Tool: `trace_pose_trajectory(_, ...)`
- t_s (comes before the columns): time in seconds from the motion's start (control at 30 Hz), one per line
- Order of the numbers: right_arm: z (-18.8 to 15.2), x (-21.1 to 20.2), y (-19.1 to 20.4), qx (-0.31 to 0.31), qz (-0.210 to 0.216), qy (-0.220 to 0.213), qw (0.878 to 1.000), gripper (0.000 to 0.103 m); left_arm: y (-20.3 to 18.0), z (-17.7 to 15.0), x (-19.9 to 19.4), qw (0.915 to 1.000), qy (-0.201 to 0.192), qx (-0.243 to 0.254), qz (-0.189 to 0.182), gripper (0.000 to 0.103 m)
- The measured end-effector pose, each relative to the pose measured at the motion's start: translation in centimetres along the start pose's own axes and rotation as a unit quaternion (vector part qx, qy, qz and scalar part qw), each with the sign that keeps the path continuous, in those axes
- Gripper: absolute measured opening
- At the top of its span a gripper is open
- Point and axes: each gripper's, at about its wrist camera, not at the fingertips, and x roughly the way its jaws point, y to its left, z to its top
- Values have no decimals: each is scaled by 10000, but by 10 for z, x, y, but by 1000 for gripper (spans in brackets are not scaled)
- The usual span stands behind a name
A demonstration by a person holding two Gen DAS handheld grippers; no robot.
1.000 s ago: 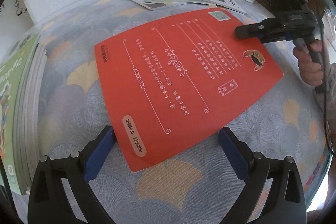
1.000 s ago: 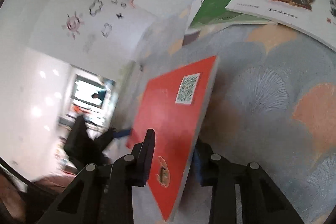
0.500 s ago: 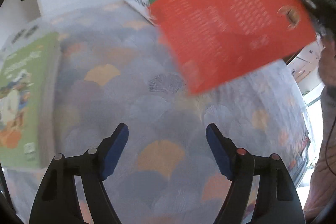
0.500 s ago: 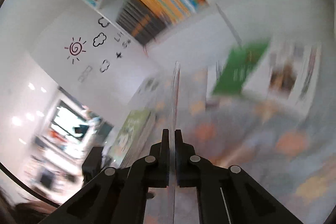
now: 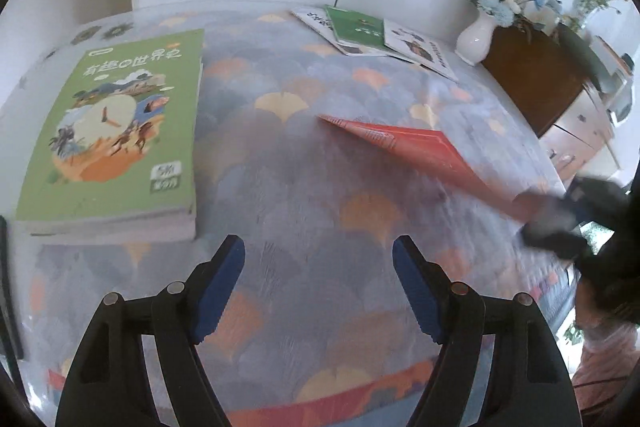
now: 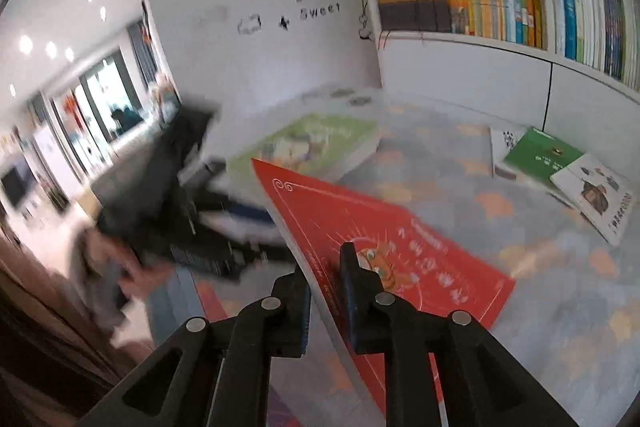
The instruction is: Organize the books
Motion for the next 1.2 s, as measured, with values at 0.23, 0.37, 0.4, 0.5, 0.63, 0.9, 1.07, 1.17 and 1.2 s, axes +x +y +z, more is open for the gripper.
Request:
trace_pose_trajectory(0.23,-44,35,30,-38,24,1053,9944,36,4,-16,-13,9996,-199,-161,101,74)
trace_pose_trajectory(0.37,-54,18,8,689,401,1207,9895,49,-6,-13,-13,9998,-182,41,-62,74)
trace_pose_trajectory(0.4,-56,10,-1,793,287,1135,9899,54,-9,-12,-7,9998,-126,89,-79,74)
trace_pose_trajectory(0.5,-62,-6,-36,1343,104,1074,9851,57,-19,-9,22,9989,264,97,-388,74)
trace_pose_trajectory(0.63,-77,-5,-84,2431,162,1253,9617,57,-23,-9,50,9958,624,-59,-666,74)
trace_pose_trajectory(0.9,-85,21,-126,3030,765,1579,9367,56,-24,2,69,9942,700,230,-786,71)
trace_pose_trajectory(1.07,-72,41,-141,3003,1160,1571,9336,55,-16,22,80,9944,667,239,-788,66)
trace_pose_trajectory(1.17,-66,49,-155,3193,1285,1512,9267,45,-9,34,87,9955,575,191,-728,65)
trace_pose_trajectory(1.2,-67,51,-162,3285,1264,1472,9244,40,-6,37,88,9959,553,143,-702,64)
